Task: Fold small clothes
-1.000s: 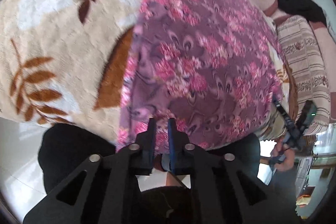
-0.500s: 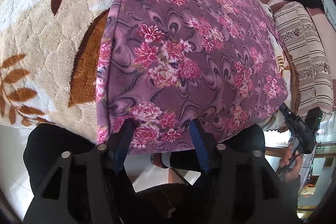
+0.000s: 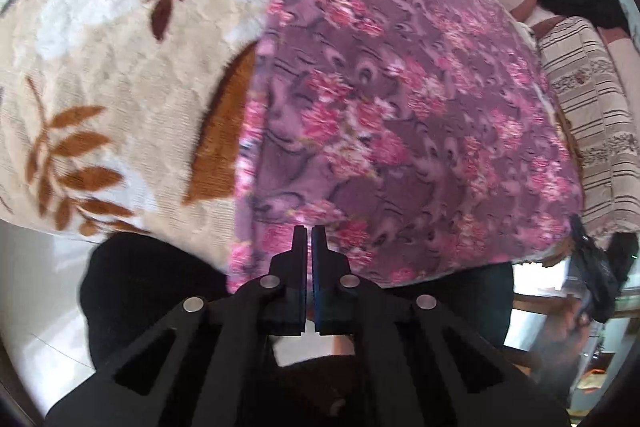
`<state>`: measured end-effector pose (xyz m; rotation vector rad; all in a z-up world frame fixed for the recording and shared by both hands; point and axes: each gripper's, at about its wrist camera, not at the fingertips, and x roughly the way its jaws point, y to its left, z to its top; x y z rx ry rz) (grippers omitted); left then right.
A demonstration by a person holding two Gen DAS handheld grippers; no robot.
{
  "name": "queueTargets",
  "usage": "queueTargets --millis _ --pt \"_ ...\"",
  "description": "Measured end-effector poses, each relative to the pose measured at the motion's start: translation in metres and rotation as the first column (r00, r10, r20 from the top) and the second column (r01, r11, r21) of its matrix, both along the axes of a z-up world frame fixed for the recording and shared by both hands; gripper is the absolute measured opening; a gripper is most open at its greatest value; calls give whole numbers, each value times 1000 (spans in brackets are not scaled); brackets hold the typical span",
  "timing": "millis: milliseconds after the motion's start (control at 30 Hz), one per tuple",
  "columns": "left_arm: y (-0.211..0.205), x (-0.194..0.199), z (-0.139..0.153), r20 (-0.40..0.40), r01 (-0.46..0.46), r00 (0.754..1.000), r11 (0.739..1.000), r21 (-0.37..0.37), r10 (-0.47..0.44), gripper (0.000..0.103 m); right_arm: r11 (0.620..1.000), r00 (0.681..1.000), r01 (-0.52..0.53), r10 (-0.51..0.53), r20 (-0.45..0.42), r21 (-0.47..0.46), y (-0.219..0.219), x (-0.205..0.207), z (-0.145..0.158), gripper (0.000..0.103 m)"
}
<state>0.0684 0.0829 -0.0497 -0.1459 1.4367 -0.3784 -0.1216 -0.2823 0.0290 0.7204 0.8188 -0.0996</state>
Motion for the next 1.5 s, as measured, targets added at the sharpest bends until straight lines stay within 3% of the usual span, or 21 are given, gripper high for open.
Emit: queueTargets --millis 100,133,200,267,300,333,367,500,600,633,733,800,867,900,933,1100,1167,1200,1267,1367,1500 --pt "3 3 -14 -44 -18 999 999 33 19 0 980 961 23 -77 -267 -200 1 0 -26 1" --pt "5 3 -15 -56 -26 998 1000 16 27 0 971 948 17 -91 -304 -239 1 0 -32 2" --pt "9 2 -9 -47 -25 999 1000 -15 25 0 983 960 55 -100 -262 -174 -7 -5 -32 8" --pt "10 2 0 -19 -17 1000 999 -34 17 1 990 976 86 -106 -188 -112 -15 -5 -29 24" --pt "10 3 5 1 -15 1000 999 -39 15 1 989 983 94 -109 -145 -110 -20 -2 -28 50" --pt "9 5 8 9 -10 1000 999 -43 11 1 988 985 99 -114 -127 -119 -23 0 -26 68" --pt "8 6 10 13 -6 1000 999 -49 7 1 987 989 100 -113 -99 -124 -26 5 -28 69" --pt "-3 7 10 3 8 1000 998 -66 -8 7 994 998 9 -15 -57 -105 -24 29 -39 67" --pt "-15 6 3 -22 12 1000 998 -56 -13 7 991 989 -128 124 -75 -50 -13 33 -38 7" --pt "-14 2 4 -23 18 1000 998 -60 -19 7 989 988 -141 138 -69 -51 -11 32 -35 4" --pt "-15 2 3 -9 35 999 999 -38 -35 8 993 993 -113 114 33 -28 -14 13 -8 4" --pt "-18 5 -4 -18 28 999 999 -21 -29 9 1000 1000 -27 27 13 -10 -26 6 -10 4" --pt "-20 8 -10 -32 17 999 1000 -17 -18 9 992 983 45 -65 -171 -116 -33 10 -30 4" --pt "-20 8 -10 -31 16 999 1000 -14 -16 9 983 950 61 -111 -291 -175 -36 12 -46 1" --pt "-20 7 -8 -30 20 999 1000 -11 -21 9 977 934 68 -133 -331 -200 -37 12 -52 1" --pt "-24 11 19 46 37 998 999 -21 -36 11 982 984 115 -133 -118 -151 -32 14 -10 11" --pt "-31 17 32 103 27 994 999 -29 -24 25 982 994 88 -98 -54 -166 -25 27 3 29" --pt "-34 20 33 124 20 992 999 -29 -16 40 979 996 66 -76 -46 -190 -19 36 5 41" --pt "-40 25 32 159 7 987 1000 -21 -3 50 973 996 37 -54 -69 -228 -15 48 -4 41" --pt "-52 33 8 125 17 992 999 46 -23 50 968 961 -24 -48 -274 -251 -14 76 -50 39" --pt "-66 29 10 158 56 985 993 106 -73 50 967 964 -29 -39 -262 -252 -16 78 -41 39"
